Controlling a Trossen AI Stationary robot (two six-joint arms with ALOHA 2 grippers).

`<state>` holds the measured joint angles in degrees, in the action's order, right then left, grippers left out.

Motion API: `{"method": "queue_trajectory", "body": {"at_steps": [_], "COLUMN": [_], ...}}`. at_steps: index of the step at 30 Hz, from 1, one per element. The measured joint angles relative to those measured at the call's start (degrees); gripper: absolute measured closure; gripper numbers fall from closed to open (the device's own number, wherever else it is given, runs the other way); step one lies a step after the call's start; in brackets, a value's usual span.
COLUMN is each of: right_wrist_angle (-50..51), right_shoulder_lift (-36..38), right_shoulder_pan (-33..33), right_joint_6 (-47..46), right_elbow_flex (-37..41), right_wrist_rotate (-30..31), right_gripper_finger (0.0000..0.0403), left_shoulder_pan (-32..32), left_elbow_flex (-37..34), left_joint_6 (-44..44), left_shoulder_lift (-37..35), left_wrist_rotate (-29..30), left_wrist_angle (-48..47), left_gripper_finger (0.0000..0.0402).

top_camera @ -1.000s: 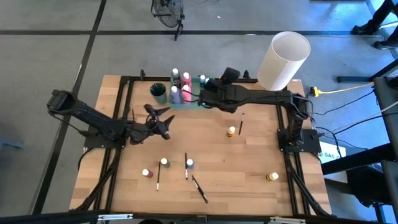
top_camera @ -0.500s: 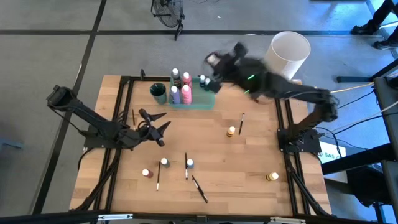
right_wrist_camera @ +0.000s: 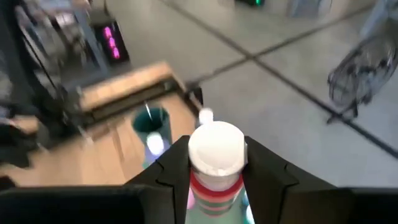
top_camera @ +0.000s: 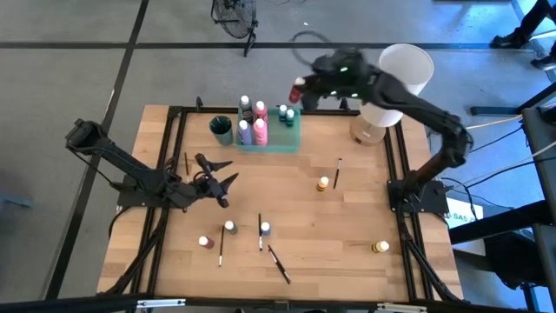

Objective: Pick & Place Paint Supplies
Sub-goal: Put the top small red paint bottle into the green bin

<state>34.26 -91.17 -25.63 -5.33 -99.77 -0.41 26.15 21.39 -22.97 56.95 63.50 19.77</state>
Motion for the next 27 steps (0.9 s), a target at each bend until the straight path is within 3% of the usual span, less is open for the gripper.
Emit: {"method": "queue_trajectory", "body": {"at_steps": [10,27], "right_wrist_angle": [-9.0,-17.9], "right_shoulder_lift": [-9.0,-10.0], "right_shoulder_pan": [0.1,-3.4], "right_joint_6": [3.7,2.8], "right_elbow_flex": [6.0,21.2], "right_wrist_rotate": [-5.5,-5.8], "right_gripper_finger": [0.0285,0.0285], "left_shoulder_pan": [0.0,0.0], "left_elbow_flex": [0.0,0.0], "left_joint_6": [2.3,5.1], "left_shoulder_lift": [0.0,0.0], "left_wrist_rotate": [-1.9,-4.2], "left_wrist_angle": [-0.3,-4.9], "left_gripper_finger": [0.0201,0.0201]}}
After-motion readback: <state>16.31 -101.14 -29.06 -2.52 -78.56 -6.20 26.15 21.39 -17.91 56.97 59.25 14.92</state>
